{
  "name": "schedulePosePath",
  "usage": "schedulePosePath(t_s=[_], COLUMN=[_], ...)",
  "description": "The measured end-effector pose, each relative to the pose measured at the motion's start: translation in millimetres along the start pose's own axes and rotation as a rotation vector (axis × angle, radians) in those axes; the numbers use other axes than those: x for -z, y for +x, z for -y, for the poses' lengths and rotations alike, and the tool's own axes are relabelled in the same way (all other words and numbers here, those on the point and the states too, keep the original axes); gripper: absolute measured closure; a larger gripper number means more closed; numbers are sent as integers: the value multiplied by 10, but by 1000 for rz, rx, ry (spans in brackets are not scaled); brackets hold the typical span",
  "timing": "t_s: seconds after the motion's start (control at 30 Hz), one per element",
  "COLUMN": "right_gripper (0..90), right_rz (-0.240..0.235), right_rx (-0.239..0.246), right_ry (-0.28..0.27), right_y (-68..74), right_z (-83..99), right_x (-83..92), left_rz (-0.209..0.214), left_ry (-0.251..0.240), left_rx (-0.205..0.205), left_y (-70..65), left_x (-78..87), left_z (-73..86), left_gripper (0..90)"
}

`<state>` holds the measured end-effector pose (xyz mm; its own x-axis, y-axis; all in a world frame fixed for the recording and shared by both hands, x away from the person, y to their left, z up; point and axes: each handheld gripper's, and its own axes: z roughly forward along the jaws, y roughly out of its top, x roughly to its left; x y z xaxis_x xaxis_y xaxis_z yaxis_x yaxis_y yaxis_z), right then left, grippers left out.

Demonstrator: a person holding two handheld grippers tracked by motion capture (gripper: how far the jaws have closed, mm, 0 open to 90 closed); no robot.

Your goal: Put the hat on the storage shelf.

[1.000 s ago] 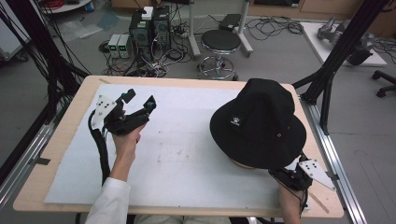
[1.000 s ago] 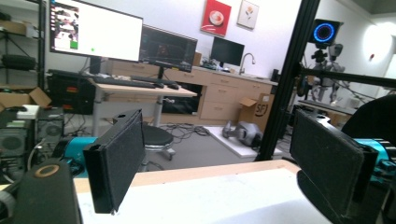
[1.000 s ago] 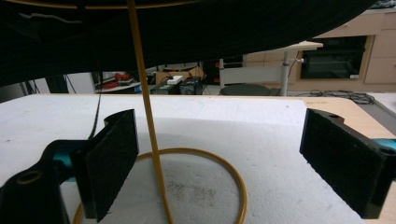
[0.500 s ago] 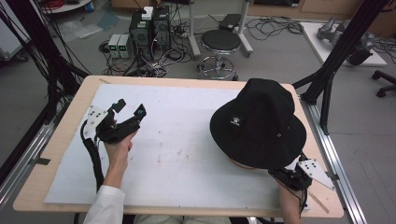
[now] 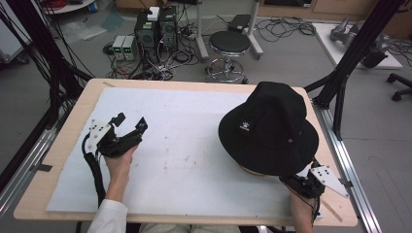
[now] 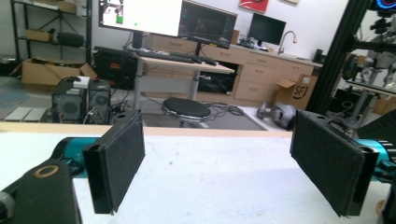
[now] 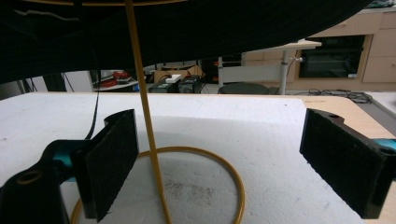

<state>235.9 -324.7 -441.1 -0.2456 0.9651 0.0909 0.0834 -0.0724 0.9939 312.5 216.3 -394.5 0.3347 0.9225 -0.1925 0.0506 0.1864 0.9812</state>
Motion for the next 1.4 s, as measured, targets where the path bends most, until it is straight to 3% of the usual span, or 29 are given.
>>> schedulePosePath(t_s=[0.47,0.87,1.07,1.4], right_gripper=[108,108,108,108], right_rz=[-1,-3,-7,-19], right_rx=[-4,-8,-12,-18], right_ry=[3,-1,3,3], right_y=[6,-1,9,33], right_z=[0,-2,-3,-6], right_x=[-2,4,-16,-58], left_rz=[-99,-263,-298,-308], left_ry=[16,-13,4,15], left_rx=[-8,-4,-14,-14], left_y=[182,463,516,546], left_x=[186,388,416,454], left_z=[86,52,77,97], left_gripper=[184,184,184,184])
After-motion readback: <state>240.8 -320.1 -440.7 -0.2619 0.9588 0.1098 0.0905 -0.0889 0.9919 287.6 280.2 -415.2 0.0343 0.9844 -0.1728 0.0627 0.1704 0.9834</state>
